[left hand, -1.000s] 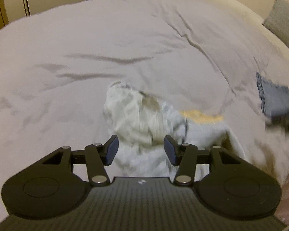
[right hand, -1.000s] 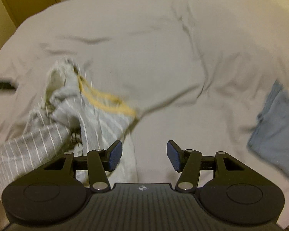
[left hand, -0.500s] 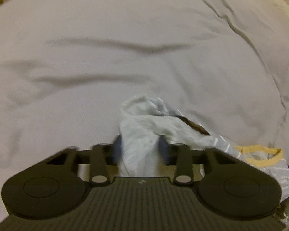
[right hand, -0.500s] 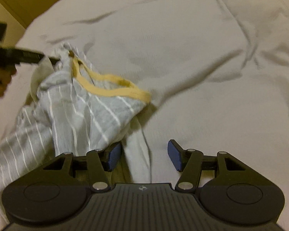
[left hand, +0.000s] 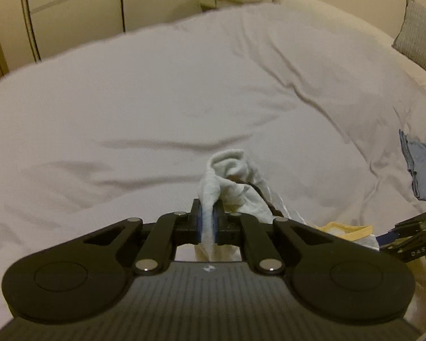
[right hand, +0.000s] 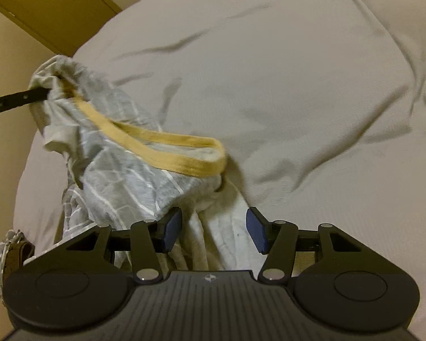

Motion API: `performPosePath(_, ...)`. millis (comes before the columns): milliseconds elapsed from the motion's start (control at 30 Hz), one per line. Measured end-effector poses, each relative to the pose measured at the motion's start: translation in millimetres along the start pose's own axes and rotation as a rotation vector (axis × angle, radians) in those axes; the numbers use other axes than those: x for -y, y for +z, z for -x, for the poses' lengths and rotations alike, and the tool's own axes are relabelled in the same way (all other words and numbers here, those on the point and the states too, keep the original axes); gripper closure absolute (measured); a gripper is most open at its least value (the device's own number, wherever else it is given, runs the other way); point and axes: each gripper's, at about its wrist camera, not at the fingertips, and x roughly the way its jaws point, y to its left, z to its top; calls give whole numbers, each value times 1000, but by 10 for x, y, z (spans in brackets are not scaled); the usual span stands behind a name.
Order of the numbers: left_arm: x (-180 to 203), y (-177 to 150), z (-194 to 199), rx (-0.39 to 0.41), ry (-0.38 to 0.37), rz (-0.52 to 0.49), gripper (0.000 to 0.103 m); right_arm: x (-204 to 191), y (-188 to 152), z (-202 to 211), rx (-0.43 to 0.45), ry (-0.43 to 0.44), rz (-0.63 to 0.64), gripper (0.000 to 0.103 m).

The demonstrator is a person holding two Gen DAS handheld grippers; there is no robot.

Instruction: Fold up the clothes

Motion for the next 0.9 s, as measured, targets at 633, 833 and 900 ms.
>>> performPosePath(633,-108,-549,404,-19,24,75,98,-457,-45,14,58,6,31,57)
performPosePath(833,-78,-360,486,33,17,51,98,-454,67,202,79,-97,89,101)
performPosePath(900,-28,-270,676,68,15,31,98,-438,136,471,132,-131,93,101)
